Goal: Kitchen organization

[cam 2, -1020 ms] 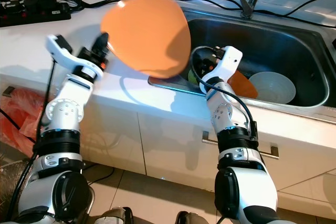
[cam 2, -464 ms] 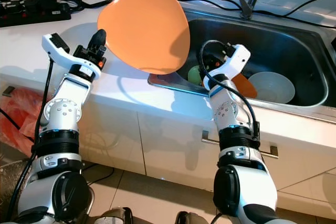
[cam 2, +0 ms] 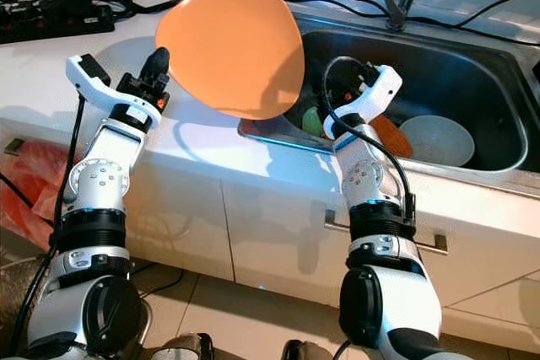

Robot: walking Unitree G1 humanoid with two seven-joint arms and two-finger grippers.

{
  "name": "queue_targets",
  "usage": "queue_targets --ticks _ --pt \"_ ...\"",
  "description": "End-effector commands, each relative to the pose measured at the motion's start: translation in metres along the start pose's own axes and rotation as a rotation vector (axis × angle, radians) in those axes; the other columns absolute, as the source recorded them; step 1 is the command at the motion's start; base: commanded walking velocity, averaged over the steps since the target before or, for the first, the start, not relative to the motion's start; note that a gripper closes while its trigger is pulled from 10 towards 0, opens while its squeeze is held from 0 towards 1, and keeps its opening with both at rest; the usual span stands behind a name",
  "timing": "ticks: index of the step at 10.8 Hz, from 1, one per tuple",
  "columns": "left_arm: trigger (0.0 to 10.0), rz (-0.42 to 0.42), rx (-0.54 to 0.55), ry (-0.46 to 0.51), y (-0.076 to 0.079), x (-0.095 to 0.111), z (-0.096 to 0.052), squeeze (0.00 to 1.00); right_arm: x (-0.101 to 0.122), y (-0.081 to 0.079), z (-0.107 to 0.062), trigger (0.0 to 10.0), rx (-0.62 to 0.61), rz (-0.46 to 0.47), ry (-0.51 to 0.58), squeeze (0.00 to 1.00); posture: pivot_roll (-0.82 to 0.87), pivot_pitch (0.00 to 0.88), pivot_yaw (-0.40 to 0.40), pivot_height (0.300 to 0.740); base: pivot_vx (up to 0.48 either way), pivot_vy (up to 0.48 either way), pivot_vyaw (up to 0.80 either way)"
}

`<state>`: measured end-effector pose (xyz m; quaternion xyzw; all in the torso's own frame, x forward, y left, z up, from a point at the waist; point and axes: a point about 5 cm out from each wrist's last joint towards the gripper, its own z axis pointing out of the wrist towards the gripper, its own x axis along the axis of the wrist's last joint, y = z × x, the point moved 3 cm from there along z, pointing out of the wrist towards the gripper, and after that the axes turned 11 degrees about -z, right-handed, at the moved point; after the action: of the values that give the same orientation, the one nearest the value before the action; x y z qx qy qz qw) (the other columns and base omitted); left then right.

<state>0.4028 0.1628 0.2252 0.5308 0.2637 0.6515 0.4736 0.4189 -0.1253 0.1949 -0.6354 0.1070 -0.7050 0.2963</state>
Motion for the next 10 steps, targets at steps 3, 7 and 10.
queue_targets --ticks 3,7,10 --pt "10.0 -0.021 -0.104 0.006 0.020 0.004 0.003 0.00 0.004 -0.003 0.001 10.0 0.020 0.008 0.004 0.00 0.06 0.088 -0.068 0.740 0.000 0.000 0.00" --pt "10.0 -0.031 -0.160 -0.009 0.029 0.001 0.003 0.00 0.002 -0.005 0.001 10.0 0.034 0.011 -0.008 0.00 0.06 0.080 -0.066 0.740 0.000 0.000 0.00" --pt "10.0 -0.039 -0.180 -0.034 0.033 -0.006 0.003 0.00 0.002 -0.009 0.001 10.0 0.057 0.016 -0.010 0.00 0.06 0.078 -0.066 0.740 0.000 0.000 0.00"
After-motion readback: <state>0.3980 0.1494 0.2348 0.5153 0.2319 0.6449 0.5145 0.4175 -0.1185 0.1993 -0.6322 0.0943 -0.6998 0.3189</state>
